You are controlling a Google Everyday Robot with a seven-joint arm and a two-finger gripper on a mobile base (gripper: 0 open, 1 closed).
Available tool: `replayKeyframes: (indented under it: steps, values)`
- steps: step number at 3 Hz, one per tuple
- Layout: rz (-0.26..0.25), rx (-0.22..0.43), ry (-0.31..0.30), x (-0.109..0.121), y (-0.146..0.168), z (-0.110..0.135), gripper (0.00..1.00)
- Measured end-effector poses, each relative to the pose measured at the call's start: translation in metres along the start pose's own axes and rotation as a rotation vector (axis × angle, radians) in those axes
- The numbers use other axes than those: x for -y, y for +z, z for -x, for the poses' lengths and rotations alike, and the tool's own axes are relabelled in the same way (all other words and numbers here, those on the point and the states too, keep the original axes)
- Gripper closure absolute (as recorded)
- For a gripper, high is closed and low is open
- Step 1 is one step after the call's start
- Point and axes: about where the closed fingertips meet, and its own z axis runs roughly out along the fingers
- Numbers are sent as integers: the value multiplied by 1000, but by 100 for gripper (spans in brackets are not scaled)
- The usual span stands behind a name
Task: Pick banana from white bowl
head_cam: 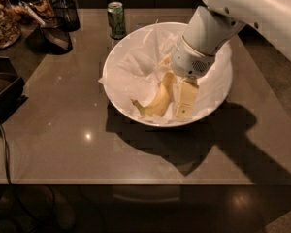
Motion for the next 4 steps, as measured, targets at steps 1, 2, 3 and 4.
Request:
replayKeyframes:
  steps: [1,2,3,4]
  values:
    - [22,-20,0,-3,5,-1,0]
    - [56,-78,-30,8,8,7,0]
    - [77,-174,-68,29,3,27,0]
    - [67,-228,-79,47,-1,42,0]
